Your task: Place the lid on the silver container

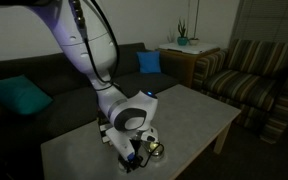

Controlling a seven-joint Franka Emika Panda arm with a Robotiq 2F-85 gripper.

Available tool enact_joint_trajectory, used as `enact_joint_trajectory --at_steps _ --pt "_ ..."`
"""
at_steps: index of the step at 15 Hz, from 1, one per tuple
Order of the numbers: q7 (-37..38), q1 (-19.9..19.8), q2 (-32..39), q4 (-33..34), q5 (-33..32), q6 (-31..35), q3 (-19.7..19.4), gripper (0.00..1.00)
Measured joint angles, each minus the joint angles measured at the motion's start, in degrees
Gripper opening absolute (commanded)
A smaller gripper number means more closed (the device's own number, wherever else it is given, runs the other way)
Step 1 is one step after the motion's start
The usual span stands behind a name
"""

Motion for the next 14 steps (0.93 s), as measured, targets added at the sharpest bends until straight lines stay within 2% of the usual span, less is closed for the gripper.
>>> enact_joint_trajectory --at_steps 7,14 --pt "0.4 0.0 0.0 0.0 0.3 0.4 0.1 0.44" --pt "2.9 0.2 -2.1 -6.1 0.9 16.3 0.6 0.44"
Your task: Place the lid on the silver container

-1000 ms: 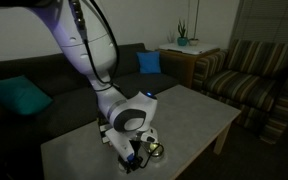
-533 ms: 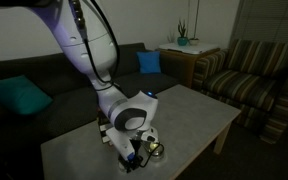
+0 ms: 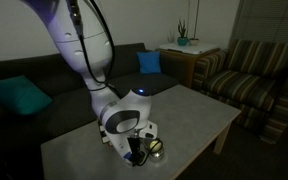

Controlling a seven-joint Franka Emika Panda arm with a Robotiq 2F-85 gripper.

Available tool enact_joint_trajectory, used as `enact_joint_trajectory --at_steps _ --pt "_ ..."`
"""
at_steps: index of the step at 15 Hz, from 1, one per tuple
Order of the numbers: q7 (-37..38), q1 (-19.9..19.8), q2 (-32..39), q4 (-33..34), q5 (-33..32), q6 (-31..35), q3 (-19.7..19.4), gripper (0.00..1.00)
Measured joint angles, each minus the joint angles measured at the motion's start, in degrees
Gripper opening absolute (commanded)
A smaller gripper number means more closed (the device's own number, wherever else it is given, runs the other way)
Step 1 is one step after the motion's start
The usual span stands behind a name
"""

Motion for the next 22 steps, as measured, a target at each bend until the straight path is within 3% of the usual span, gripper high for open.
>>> enact_joint_trajectory --at_steps 12,22 --pt "6.5 4.9 -7.3 -21.6 0.0 24.7 -0.6 0.44" --pt "8.5 5.2 -15.9 -29.9 0.1 26.2 -2.8 0.44"
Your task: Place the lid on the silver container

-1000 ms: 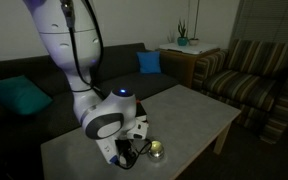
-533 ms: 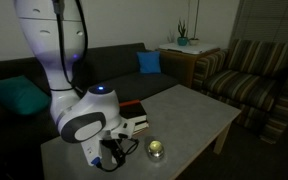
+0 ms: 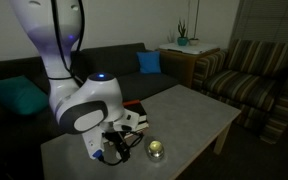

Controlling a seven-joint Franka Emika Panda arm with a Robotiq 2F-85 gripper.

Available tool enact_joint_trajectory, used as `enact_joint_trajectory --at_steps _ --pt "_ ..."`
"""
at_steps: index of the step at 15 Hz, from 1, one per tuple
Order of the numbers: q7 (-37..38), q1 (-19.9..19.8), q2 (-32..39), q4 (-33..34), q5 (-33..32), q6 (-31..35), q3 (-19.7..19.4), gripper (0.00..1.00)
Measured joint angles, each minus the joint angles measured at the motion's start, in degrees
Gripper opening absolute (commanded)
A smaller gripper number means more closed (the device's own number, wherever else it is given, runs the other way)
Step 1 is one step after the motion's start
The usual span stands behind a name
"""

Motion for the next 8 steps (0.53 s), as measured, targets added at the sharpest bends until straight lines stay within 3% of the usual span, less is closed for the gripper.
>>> enact_joint_trajectory --at_steps 4,8 --pt "-0.6 -2.8 -6.0 -3.2 -0.4 -2.2 0.2 0.44" --pt "-4.1 -7.4 -11.1 -4.8 -2.4 -8.6 2.0 0.44"
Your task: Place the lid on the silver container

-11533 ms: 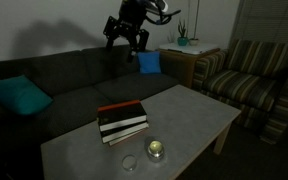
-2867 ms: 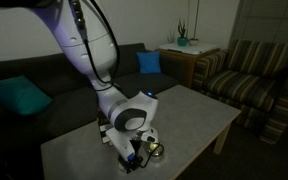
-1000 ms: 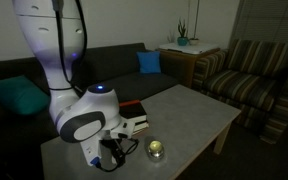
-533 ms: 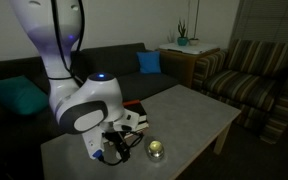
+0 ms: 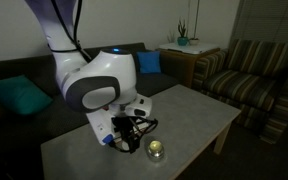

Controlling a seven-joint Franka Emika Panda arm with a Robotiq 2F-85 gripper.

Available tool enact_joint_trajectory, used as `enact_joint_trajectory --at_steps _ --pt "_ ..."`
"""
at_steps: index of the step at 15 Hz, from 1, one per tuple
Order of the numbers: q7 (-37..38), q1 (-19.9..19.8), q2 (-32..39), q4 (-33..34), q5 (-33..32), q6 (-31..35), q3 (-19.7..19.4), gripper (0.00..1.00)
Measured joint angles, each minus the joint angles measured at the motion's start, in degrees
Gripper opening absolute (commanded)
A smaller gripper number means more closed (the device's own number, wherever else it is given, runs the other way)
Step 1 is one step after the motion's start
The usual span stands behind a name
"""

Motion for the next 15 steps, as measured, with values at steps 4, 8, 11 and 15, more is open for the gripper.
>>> enact_joint_trajectory --at_steps 4,8,11,15 --pt "-7.5 -6.9 -3.2 -0.1 -1.5 -9.7 4.5 0.69" --pt "-9.8 -8.5 -3.8 -0.1 -1.6 -12.2 5.3 0.69" --pt "-9.8 -8.5 -3.8 -0.1 -1.7 -12.3 5.5 0.69" --pt "-9.8 -8.5 -3.8 -0.1 -1.7 -12.3 5.5 0.69"
